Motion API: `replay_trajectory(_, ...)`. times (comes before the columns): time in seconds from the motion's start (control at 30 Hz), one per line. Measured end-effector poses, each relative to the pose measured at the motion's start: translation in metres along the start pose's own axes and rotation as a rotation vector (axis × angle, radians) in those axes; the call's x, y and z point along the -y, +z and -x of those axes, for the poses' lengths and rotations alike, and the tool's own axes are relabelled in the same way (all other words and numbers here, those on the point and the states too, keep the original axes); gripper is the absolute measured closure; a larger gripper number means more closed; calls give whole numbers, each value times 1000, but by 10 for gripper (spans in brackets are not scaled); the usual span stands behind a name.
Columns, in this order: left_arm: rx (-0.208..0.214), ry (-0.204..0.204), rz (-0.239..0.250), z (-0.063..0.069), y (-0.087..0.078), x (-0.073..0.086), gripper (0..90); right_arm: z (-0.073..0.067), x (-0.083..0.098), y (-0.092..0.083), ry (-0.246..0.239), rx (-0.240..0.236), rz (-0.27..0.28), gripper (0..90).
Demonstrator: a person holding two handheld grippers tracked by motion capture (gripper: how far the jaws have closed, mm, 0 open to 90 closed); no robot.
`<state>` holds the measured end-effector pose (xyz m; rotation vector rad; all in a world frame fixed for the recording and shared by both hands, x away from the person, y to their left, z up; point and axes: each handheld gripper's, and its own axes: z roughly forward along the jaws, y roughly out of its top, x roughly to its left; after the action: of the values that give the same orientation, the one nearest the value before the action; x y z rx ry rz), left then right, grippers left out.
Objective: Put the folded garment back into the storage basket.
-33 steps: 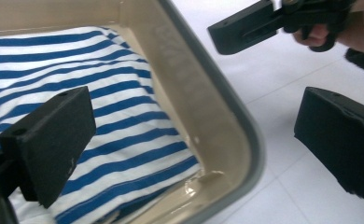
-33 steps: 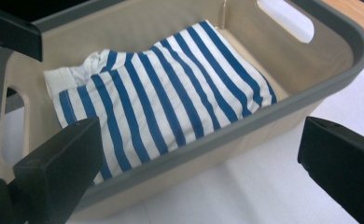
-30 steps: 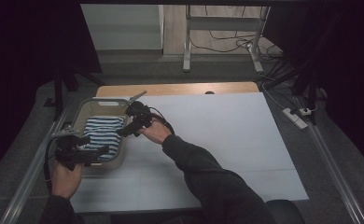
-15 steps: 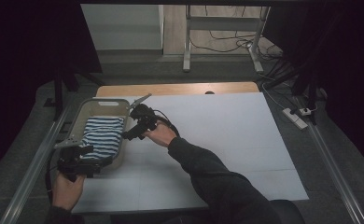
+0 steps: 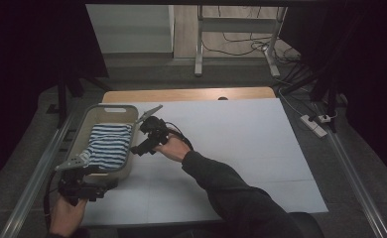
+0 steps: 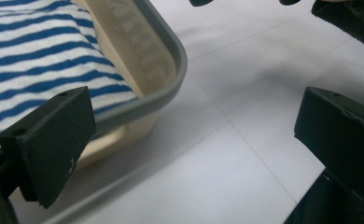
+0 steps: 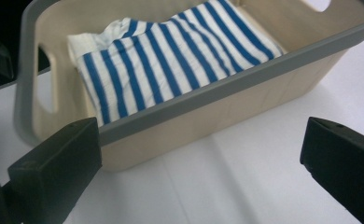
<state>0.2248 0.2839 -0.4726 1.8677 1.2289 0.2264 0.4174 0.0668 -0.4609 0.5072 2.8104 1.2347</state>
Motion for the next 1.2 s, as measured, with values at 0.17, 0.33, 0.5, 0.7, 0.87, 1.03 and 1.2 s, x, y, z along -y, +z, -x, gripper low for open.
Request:
replay_trajectory(0.17,-9,3,-4,2,-6,8,0,-5,7,-2,-8,-11,-12,0)
replay_trajectory(0.33,-10,5,-25,4,-8,14,0,-6,13,-6,-4,-48,-17,0)
replay_trajectory(0.5,15,19,-25,6,-10,20,0,-8,18,-12,-3,-66,-15,0)
replay_trajectory(0.7,32,21,-22,7,-14,24,0,-12,25,-21,-19,-65,-12,0)
replay_trajectory(0.87,32,11,-15,8,-17,26,0,-15,31,-28,-24,-67,-7,0)
replay_trajectory(1.03,26,15,-20,10,-18,26,0,-17,35,-34,-33,-69,-14,0)
replay_trajectory(1.2,18,20,-27,12,-18,27,0,-18,39,-42,-38,-67,-14,0)
